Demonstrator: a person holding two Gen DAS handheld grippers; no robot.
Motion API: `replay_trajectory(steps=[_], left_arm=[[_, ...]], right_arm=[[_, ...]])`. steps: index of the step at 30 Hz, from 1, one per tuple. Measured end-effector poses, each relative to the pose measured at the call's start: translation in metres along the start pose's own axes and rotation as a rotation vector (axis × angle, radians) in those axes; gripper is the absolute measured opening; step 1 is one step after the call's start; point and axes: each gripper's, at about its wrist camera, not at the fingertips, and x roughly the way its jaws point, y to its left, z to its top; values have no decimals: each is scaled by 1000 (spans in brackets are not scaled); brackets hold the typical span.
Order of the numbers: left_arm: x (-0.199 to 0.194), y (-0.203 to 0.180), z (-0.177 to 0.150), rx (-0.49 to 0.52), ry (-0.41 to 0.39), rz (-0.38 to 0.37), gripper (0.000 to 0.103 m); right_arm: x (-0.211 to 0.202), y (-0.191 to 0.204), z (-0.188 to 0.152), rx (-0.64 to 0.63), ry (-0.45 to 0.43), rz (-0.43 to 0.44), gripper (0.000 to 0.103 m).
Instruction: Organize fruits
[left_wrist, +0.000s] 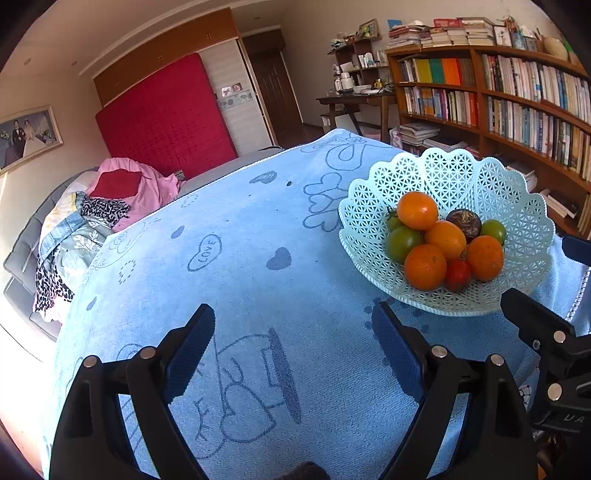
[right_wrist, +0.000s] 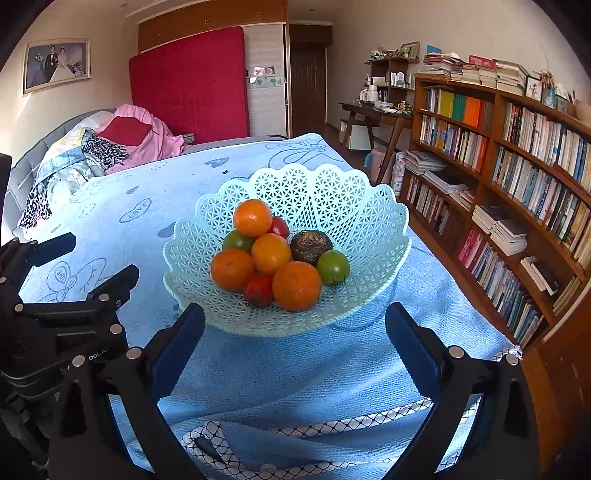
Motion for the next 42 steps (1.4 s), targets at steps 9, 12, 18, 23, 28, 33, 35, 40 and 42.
replay_trajectory(steps=[9,12,18,23,28,33,35,40,42], left_arm=[[1,-5,-1,19,2,-3,95],[1,-8,-2,27,5,-3,95],[3,-10,-2,33,10,1,95],[6,-7,-2,26,18,4,95],[7,-7,-3,27,21,9,95],[7,-8,-2,36,21,12,95],[8,-8,-2,36,23,14,95],[8,-9,-2,36,23,14,95],[8,-9,-2,37,24,14,95]], right_arm=[[3,-1,-1,-23,-9,-45,99],[4,0,-2,-32,-11,-55,100],[5,-1,-3,-28,-7,-58,100],[7,-2,-4,-24,-3,-59,100],[7,-2,-4,-24,-3,-58,100],[8,-2,-4,-25,-1,-58,100],[9,-1,-5,-25,2,-57,100],[9,-1,-5,-25,2,-57,100],[10,-1,-5,-26,3,-57,100]])
